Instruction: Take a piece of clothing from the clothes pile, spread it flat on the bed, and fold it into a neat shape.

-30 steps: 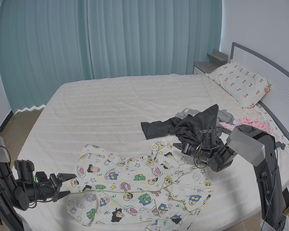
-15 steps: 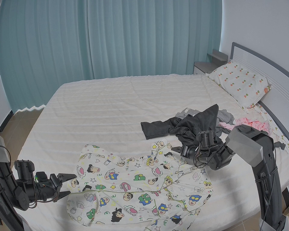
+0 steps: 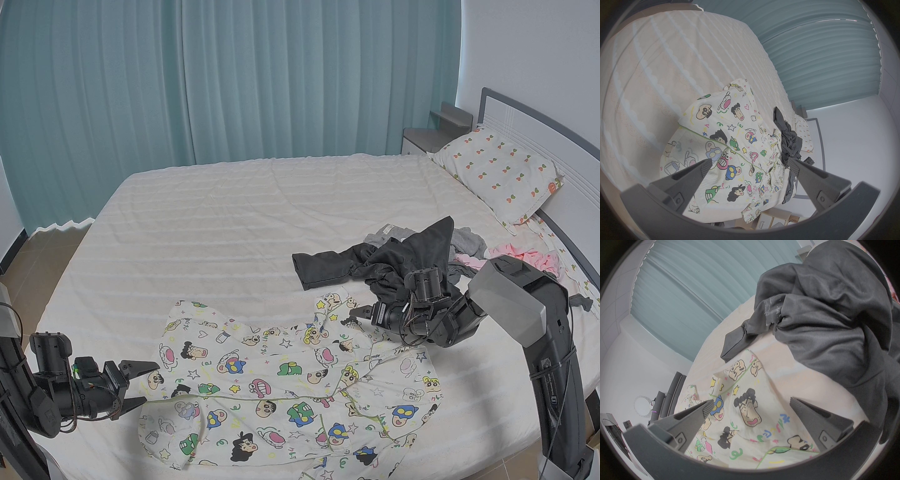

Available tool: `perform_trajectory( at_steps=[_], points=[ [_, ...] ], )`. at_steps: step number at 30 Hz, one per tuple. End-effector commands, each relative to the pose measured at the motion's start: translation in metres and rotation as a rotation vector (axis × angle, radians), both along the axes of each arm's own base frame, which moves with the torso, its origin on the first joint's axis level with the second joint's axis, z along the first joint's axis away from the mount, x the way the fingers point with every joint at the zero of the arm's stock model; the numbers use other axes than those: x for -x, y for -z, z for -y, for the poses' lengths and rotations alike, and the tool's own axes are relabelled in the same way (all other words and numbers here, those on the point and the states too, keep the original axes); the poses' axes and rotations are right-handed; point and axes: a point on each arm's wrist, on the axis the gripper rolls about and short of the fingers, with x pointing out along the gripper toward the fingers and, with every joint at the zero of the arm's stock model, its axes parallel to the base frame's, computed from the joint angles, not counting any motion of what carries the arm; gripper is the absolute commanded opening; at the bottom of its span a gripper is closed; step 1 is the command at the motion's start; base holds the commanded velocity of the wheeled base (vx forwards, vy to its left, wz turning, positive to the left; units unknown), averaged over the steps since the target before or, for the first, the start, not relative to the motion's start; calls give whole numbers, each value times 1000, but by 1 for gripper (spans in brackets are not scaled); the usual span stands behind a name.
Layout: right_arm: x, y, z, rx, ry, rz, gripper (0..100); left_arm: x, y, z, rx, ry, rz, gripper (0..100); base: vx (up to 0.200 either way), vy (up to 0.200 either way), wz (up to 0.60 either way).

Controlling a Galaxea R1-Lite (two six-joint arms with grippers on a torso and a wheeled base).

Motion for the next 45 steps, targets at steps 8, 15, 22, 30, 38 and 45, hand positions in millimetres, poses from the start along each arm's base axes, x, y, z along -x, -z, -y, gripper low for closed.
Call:
perform_trajectory(
  at_steps=[8, 15, 22, 30, 38, 45],
  points=[
    [-4, -5, -1, -16, -29, -25, 0, 4, 2, 1, 4, 0, -17, 100, 0, 0, 0],
    [-4, -5, -1, -14, -23, -23, 0, 4, 2, 1, 4, 0, -17, 100, 0, 0, 0],
    [-12, -8, 10, 12, 79, 48, 0, 4, 2, 1, 4, 0, -17, 100, 0, 0, 0],
    [-16, -16, 42, 47, 201, 74, 0, 4, 2, 1, 4, 0, -17, 100, 0, 0, 0],
    [-16, -18, 53, 64, 248, 76, 0, 4, 2, 1, 4, 0, -17, 100, 0, 0, 0],
    [-5, -35, 58, 39, 312, 58, 0, 4, 1, 2, 6, 6, -14, 100, 0, 0, 0]
  ],
)
